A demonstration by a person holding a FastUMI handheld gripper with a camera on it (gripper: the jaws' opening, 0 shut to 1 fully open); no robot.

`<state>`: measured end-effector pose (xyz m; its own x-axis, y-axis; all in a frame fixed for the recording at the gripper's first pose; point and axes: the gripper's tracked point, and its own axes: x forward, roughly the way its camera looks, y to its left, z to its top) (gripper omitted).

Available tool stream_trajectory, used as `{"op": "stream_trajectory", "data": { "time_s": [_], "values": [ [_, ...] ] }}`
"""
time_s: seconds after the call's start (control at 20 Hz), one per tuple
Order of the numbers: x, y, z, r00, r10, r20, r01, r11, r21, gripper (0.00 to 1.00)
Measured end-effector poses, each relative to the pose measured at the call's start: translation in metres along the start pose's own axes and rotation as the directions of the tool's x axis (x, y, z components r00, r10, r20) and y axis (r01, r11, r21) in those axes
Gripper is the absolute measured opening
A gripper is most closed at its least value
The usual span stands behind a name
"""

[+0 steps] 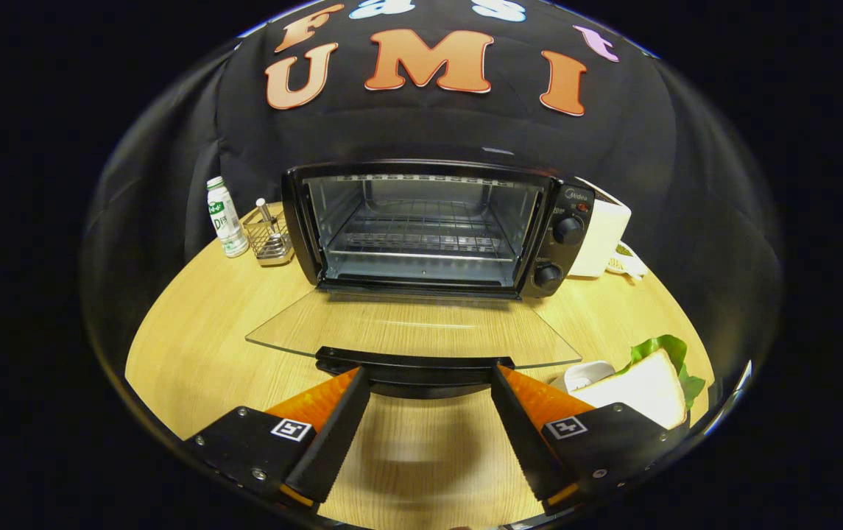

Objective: Open the toaster oven, put the food inside, and close the toaster oven door.

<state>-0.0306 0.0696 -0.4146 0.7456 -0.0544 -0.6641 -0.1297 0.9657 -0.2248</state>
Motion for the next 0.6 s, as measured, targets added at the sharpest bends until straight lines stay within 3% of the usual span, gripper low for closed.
{"op": "stream_trajectory", "data": {
  "time_s": [0.35, 0.6],
  "values": [
    [0.017, 0.006, -0.046, 0.996, 0.005, -0.091, -0.005, 1.000, -0.006, 0.99],
    [0.020, -0.001, -0.048, 0.997, -0.021, -0.075, 0.016, 0.997, -0.071, 1.00]
  ]
}}
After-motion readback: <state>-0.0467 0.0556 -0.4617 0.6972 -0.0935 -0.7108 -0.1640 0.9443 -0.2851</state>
